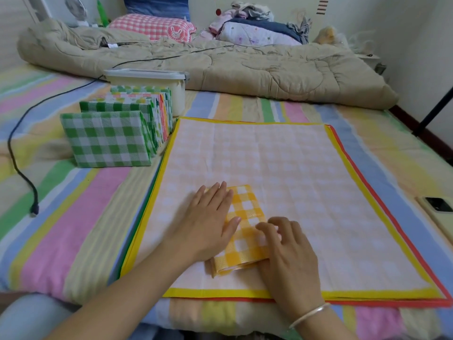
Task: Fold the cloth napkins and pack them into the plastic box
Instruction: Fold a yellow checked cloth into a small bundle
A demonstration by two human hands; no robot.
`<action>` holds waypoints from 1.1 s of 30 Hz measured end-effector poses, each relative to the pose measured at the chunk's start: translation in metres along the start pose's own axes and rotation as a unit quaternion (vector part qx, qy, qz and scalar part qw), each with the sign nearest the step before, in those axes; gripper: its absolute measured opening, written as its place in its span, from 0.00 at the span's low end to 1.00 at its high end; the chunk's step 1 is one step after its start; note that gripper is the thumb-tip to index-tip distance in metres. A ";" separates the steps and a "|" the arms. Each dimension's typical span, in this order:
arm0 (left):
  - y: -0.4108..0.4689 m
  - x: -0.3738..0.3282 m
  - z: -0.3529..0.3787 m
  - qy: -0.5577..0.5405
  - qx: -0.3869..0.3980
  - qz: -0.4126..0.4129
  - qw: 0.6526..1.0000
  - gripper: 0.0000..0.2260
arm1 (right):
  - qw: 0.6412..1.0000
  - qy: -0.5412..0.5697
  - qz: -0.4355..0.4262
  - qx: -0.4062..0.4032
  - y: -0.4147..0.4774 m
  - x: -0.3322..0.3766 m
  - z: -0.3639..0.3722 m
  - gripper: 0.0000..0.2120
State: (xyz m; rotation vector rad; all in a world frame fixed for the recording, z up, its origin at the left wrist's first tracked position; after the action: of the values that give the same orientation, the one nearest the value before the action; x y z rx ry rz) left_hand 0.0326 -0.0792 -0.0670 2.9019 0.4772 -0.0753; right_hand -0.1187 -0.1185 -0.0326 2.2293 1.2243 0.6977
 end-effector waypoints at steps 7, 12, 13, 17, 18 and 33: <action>-0.011 0.005 0.016 0.024 0.036 0.023 0.999 0.44 | 0.995 0.019 -0.077 0.059 -0.005 -0.002 0.000 0.13; -0.015 0.004 0.021 0.026 0.079 0.032 0.996 0.50 | 0.975 0.029 -0.131 0.177 -0.020 -0.012 0.000 0.20; -0.017 0.004 0.022 0.020 0.095 0.036 0.995 0.52 | 0.974 0.052 -0.105 0.192 -0.020 -0.016 0.000 0.19; -0.019 0.003 0.021 0.019 0.113 0.055 0.992 0.58 | 0.973 0.098 0.127 0.164 -0.004 -0.040 -0.002 0.14; -0.020 0.003 0.021 0.022 0.107 0.053 0.993 0.59 | 0.969 0.040 0.164 0.179 -0.003 -0.043 -0.002 0.14; -0.024 0.029 -0.011 -0.098 -0.124 -0.240 0.958 0.61 | 0.869 0.298 0.396 -0.007 0.015 -0.004 0.013 0.14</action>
State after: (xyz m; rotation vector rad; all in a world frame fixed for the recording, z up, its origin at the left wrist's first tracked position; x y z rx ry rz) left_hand 0.0527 -0.0456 -0.0628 2.4426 1.0560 -0.3429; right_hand -0.1031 -0.1317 -0.0336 2.5686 0.4382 1.7998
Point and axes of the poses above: each hand's wrist, its own y-axis towards the middle knuckle, its own z-axis out of the palm, x = y × z, the point moved 8 cm from there along y, towards the middle knuckle, and after that the axes turned 10 degrees about -x, right-handed, at the moved point
